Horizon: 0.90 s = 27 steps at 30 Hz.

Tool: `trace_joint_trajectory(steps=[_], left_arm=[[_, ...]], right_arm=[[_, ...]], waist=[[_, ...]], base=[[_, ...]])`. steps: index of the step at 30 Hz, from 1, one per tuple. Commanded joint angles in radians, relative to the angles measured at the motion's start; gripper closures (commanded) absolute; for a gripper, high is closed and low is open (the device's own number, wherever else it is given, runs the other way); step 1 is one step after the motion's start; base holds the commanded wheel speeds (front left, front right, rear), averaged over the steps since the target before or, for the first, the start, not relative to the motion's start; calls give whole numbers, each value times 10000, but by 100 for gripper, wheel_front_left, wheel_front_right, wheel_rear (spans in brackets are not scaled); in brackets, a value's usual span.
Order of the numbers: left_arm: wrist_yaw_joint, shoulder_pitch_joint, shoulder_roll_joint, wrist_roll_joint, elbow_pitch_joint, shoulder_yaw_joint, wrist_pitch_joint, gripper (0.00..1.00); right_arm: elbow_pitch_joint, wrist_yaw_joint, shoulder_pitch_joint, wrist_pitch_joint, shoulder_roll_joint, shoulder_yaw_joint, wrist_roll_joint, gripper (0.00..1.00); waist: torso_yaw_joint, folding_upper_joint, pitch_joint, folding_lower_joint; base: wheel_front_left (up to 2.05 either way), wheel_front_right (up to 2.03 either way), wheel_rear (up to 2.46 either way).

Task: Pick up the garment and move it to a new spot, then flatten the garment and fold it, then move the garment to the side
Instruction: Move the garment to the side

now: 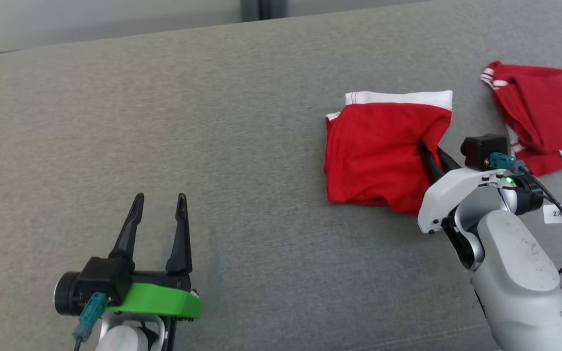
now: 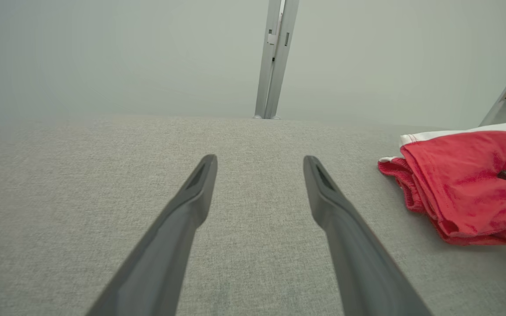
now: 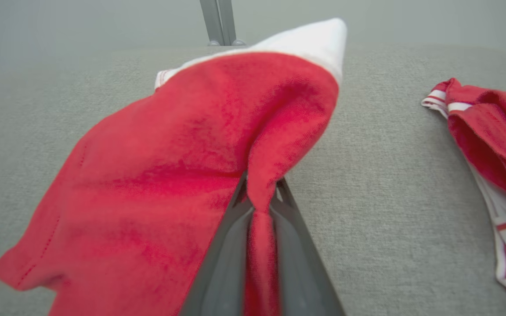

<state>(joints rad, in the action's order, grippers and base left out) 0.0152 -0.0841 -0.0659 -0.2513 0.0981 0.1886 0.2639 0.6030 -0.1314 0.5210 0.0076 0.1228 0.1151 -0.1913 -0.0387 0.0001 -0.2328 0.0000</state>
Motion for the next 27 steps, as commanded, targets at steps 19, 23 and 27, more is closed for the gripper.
trace_joint_trajectory(steps=[19, 23, 27], left_arm=[[43, -743, -365, 204, -225, 324, -226, 0], [9, -750, -279, 131, -221, 415, -168, 0], [-7, -776, -214, 58, -169, 487, -108, 0]], right_arm=[[-213, 16, 960, -269, 460, -302, 7, 100], [-395, 16, 1476, 282, 1422, -241, 139, 100], [-595, 16, 1896, 1015, 2542, -79, 189, 100]], waist=[[-2132, -1, -1382, 0], [-1655, -1, -1418, 0], [-1174, -1, -1482, 0]], base=[[0, 0, 0], [0, 0, 0], [0, 0, 0]])
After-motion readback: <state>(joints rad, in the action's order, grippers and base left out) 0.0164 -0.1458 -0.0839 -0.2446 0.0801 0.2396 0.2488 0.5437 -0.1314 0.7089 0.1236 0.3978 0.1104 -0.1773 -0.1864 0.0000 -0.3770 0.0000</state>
